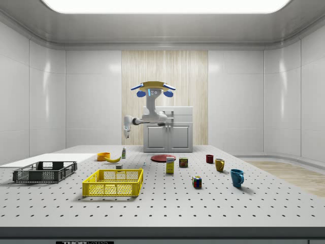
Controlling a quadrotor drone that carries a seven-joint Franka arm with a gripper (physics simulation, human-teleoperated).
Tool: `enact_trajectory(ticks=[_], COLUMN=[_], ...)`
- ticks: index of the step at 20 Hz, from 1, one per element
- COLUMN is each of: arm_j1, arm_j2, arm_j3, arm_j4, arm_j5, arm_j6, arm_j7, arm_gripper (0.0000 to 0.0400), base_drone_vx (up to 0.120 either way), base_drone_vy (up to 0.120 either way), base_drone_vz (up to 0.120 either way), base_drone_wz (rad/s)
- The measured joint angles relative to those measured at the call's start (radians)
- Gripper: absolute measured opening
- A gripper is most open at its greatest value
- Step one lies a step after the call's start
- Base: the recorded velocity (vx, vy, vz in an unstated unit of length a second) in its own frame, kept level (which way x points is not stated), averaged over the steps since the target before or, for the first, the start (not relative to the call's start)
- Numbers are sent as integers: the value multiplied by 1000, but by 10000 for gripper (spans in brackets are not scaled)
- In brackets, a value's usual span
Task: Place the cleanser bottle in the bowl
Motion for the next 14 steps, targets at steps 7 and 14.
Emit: enact_trajectory(ticks=[7, 14], arm_j1=[-69, -102], arm_j2=[-6, -11], arm_j3=[-29, -103], arm_j4=[66, 102], arm_j5=[-20, -81], arm_j6=[29, 73], arm_j7=[6, 10], arm_gripper=[400, 400], base_drone_vx=[0, 0], base_drone_vy=[0, 0], base_drone_vz=[0, 0], base_drone_wz=[0, 0])
